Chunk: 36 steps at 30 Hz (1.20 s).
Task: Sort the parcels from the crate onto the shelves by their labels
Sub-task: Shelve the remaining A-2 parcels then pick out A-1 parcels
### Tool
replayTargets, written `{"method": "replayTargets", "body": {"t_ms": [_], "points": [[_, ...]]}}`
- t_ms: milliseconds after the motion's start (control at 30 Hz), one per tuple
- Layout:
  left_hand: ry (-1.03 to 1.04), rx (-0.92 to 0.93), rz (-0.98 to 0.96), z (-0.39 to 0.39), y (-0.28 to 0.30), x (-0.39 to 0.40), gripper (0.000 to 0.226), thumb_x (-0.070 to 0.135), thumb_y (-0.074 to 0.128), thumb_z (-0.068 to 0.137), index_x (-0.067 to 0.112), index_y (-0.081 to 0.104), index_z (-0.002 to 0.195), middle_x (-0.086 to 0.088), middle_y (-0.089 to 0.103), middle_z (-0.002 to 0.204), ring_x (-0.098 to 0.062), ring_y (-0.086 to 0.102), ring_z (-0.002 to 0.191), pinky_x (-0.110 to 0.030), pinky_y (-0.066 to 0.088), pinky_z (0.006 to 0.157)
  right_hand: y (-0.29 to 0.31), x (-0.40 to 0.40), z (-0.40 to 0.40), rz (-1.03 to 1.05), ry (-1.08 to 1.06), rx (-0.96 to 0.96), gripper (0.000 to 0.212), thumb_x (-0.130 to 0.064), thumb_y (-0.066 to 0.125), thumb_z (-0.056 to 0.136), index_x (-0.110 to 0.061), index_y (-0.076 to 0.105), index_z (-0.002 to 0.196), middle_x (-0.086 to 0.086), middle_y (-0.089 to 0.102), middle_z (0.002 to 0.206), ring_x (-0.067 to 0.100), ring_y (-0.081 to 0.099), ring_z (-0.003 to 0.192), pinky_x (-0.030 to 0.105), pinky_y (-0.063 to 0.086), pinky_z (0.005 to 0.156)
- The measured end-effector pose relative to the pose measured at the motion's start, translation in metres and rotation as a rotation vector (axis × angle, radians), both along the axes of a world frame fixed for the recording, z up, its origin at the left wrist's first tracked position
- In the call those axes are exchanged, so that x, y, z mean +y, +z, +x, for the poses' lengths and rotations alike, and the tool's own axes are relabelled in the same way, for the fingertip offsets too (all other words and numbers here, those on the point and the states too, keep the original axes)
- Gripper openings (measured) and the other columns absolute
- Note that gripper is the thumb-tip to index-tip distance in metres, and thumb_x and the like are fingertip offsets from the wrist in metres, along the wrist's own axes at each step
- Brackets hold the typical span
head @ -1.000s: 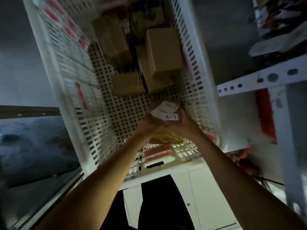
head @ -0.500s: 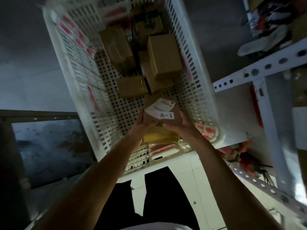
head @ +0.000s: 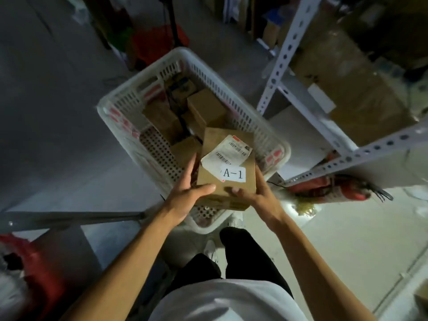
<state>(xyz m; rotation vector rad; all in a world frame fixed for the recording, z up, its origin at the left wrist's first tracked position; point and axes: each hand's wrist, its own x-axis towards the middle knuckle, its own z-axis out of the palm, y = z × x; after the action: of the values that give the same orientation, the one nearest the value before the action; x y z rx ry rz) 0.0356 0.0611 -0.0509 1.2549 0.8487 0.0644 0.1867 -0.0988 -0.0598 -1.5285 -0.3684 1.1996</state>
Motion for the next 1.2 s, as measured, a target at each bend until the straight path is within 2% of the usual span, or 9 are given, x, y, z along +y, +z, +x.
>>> {"method": "replayTargets", "body": {"t_ms": [167, 433, 533, 633, 733, 833, 900, 1000, 1200], "points": [[-0.281, -0.071, 0.068, -0.007, 0.025, -0.029, 0.091, 0.015, 0.073, 0.077, 0.039, 0.028, 0.153, 0.011, 0.054, 0.144, -0.009, 0.053, 0.131, -0.043, 0.042, 0.111, 0.019, -0.053, -0.040, 0.060, -0.206, -0.061, 0.098, -0.009, 0.079, 0.074, -0.038, 0.028, 0.153, 0.001, 0.061, 0.136, 0.023, 0.060, 0.124, 0.046, 0.055, 0.097], [-0.547, -0.139, 0.033, 0.020, 0.043, -0.111, 0.089, 0.014, 0.072, 0.077, 0.039, 0.025, 0.148, 0.008, 0.050, 0.146, -0.007, 0.051, 0.132, -0.024, 0.048, 0.102, 0.046, -0.155, -0.054, 0.114, -0.437, -0.066, 0.107, 0.015, 0.074, 0.076, -0.033, 0.020, 0.155, 0.006, 0.058, 0.138, 0.023, 0.063, 0.121, 0.037, 0.059, 0.081], [-0.636, -0.138, 0.005, 0.036, 0.045, -0.151, 0.102, 0.022, 0.080, 0.076, 0.038, 0.018, 0.155, 0.011, 0.044, 0.151, -0.009, 0.045, 0.138, -0.035, 0.044, 0.110, 0.056, -0.204, -0.054, 0.106, -0.528, -0.093, 0.107, 0.010, 0.075, 0.073, -0.031, 0.020, 0.154, 0.001, 0.062, 0.133, 0.024, 0.063, 0.120, 0.037, 0.060, 0.080], [-0.726, -0.175, 0.056, 0.059, 0.054, -0.200, 0.092, 0.011, 0.078, 0.081, 0.046, 0.026, 0.148, 0.022, 0.046, 0.144, 0.001, 0.042, 0.136, -0.014, 0.045, 0.099, 0.068, -0.257, -0.054, 0.077, -0.643, -0.131, 0.105, 0.006, 0.080, 0.071, -0.030, 0.024, 0.152, -0.005, 0.063, 0.132, 0.022, 0.062, 0.123, 0.038, 0.060, 0.081], [-0.836, -0.217, 0.086, 0.091, 0.070, -0.255, 0.098, 0.014, 0.078, 0.078, 0.040, 0.021, 0.154, 0.017, 0.042, 0.149, -0.003, 0.040, 0.138, -0.011, 0.046, 0.096, 0.090, -0.313, -0.046, 0.043, -0.754, -0.199, 0.114, -0.018, 0.093, 0.060, -0.029, 0.025, 0.151, -0.002, 0.062, 0.133, 0.023, 0.062, 0.122, 0.041, 0.060, 0.083], [-0.953, -0.312, 0.120, 0.135, 0.100, -0.321, 0.096, 0.004, 0.079, 0.080, 0.041, 0.022, 0.149, 0.023, 0.045, 0.140, 0.013, 0.048, 0.123, -0.004, 0.045, 0.089, 0.116, -0.378, -0.032, -0.017, -0.868, -0.320, 0.122, -0.031, 0.095, 0.055, -0.031, 0.022, 0.153, -0.005, 0.063, 0.132, 0.020, 0.064, 0.121, 0.049, 0.059, 0.090], [-1.033, -0.389, 0.125, 0.165, 0.121, -0.367, 0.099, 0.001, 0.081, 0.077, 0.033, 0.024, 0.151, 0.019, 0.049, 0.138, 0.014, 0.052, 0.120, -0.013, 0.047, 0.097, 0.136, -0.424, -0.022, -0.058, -0.956, -0.407, 0.129, -0.038, 0.096, 0.053, -0.035, 0.016, 0.155, -0.007, 0.061, 0.134, 0.018, 0.063, 0.121, 0.053, 0.056, 0.094], [-1.211, -0.535, 0.151, 0.206, 0.156, -0.441, 0.112, 0.027, 0.089, 0.069, 0.033, 0.019, 0.156, 0.008, 0.045, 0.151, -0.011, 0.045, 0.138, -0.044, 0.043, 0.112, 0.174, -0.494, -0.010, -0.130, -1.067, -0.598, 0.128, -0.050, 0.094, 0.054, -0.039, 0.015, 0.154, -0.014, 0.053, 0.141, 0.009, 0.056, 0.128, 0.045, 0.052, 0.103], [-1.383, -0.816, 0.061, 0.260, 0.225, -0.560, 0.122, 0.038, 0.093, 0.060, 0.025, 0.020, 0.156, 0.006, 0.038, 0.156, -0.019, 0.035, 0.145, -0.056, 0.044, 0.107, 0.243, -0.596, -0.002, -0.202, -1.253, -0.809, 0.118, -0.039, 0.091, 0.057, -0.040, 0.020, 0.152, -0.004, 0.057, 0.138, 0.012, 0.060, 0.122, 0.030, 0.058, 0.088]]}}
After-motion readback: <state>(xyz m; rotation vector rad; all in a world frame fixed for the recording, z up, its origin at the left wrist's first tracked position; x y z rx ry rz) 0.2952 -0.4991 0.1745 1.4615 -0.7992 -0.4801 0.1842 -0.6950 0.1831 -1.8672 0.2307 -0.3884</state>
